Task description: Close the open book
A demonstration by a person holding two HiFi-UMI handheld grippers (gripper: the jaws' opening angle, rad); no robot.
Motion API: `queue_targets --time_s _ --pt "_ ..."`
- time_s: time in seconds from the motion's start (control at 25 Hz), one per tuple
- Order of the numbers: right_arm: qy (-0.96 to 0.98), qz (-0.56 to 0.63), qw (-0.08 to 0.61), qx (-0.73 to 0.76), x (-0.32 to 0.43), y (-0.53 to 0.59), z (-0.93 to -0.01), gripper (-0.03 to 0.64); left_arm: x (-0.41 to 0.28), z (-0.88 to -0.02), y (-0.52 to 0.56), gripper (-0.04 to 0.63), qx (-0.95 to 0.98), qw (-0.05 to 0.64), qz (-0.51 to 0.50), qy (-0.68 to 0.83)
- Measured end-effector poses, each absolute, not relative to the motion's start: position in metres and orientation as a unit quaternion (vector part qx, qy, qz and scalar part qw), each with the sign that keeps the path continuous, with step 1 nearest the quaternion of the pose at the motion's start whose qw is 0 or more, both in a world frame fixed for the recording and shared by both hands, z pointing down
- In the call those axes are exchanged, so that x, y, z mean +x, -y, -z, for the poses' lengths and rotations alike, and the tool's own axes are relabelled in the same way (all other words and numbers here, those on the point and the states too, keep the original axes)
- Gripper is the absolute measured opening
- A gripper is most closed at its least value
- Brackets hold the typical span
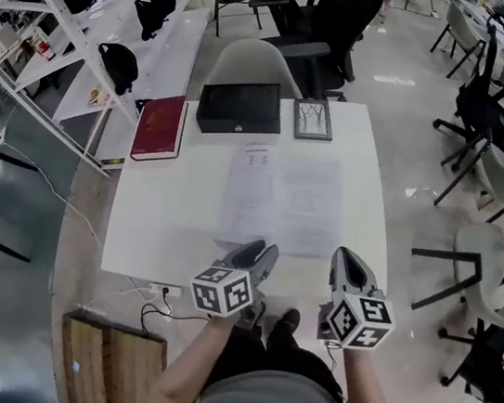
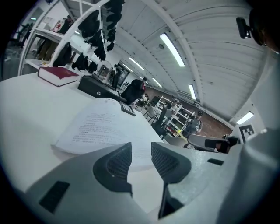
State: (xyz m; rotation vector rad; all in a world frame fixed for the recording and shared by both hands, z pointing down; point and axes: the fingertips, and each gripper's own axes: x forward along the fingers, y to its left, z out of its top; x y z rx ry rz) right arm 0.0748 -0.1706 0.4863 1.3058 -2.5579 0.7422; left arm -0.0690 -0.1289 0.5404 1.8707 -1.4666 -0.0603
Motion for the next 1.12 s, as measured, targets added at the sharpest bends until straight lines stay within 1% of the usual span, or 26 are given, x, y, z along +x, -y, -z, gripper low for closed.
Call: queue_targets --time_s 0.24,0.44,0.68,0.88,1.12 --pt "0.873 -0.252 0.111 0.404 0.058 0.162 -0.494 0.003 -0.079 -0.552 0.111 0.129 0.697 0.399 0.051 0.594" --pt "0.878 -0.254 0.128 0.385 0.051 0.154 -0.500 0.003 -0.089 -0.565 0.100 0.129 0.657 0.440 0.093 0.605" --pt "0.881 -0.254 0.141 0.374 0.046 0.154 -0.505 0.003 -0.101 -0.573 0.100 0.129 0.628 0.464 0.126 0.612" --pt "0.882 -0.254 0.149 0.368 0.039 0.153 -0.508 0.003 -0.104 -0.573 0.106 0.163 0.609 0.492 0.185 0.594" --pt "0.881 -0.254 0.157 0.368 0.036 0.157 -0.511 0.003 -0.107 -0.573 0.115 0.176 0.598 0.509 0.224 0.577"
